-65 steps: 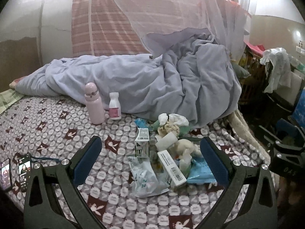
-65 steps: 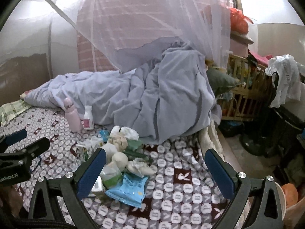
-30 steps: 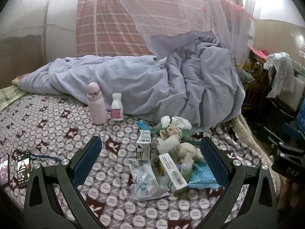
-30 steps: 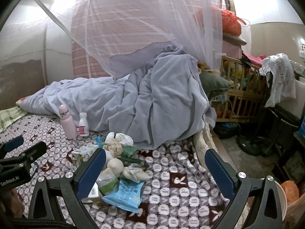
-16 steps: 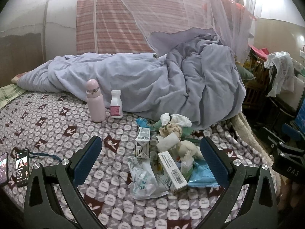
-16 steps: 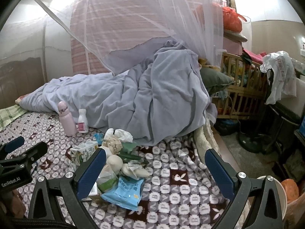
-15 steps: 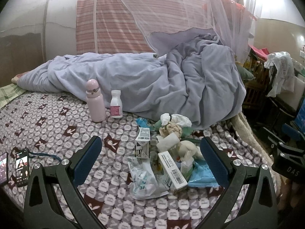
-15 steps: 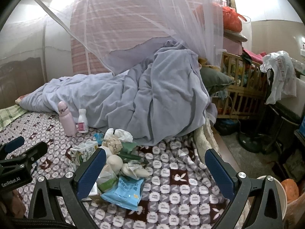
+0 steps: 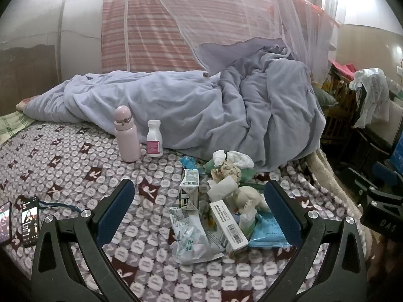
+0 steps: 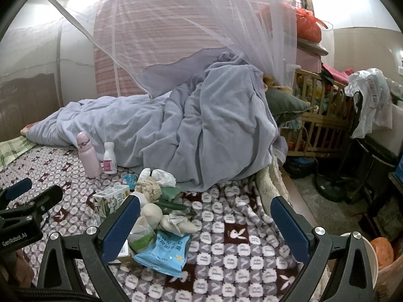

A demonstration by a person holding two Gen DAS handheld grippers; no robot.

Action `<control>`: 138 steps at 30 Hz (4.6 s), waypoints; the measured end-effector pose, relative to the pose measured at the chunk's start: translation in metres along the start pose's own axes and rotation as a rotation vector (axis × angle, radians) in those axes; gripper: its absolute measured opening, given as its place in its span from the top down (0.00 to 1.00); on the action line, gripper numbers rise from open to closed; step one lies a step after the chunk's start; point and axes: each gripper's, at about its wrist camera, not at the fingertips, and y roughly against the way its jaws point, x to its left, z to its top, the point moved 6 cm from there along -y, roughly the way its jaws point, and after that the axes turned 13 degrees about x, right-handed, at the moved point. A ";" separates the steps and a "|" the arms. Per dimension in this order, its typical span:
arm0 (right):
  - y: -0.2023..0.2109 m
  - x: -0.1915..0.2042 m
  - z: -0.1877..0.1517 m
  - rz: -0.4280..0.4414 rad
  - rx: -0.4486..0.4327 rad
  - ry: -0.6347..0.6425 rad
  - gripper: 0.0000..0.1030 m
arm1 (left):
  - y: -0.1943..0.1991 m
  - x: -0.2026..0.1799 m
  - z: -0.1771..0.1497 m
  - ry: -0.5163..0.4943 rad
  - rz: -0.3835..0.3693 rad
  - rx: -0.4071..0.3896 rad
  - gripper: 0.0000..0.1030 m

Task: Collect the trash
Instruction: 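Move both tools toward the trash pile on the bed, then grasp the white milk carton with the left tool while the right tool grasps a white tissue bundle, then carry both items over the white bucket and open both tools to drop them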

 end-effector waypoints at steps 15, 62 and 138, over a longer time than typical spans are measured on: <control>0.001 0.000 0.000 0.002 0.000 -0.004 0.00 | -0.001 0.001 0.001 0.000 0.005 -0.003 0.00; -0.107 -0.010 -0.065 0.170 0.443 -0.002 0.03 | -0.078 0.055 -0.009 -0.054 0.060 0.205 0.00; -0.011 -0.336 -0.139 -0.070 0.299 -0.438 0.69 | -0.096 -0.411 -0.060 -0.518 -0.627 0.580 0.65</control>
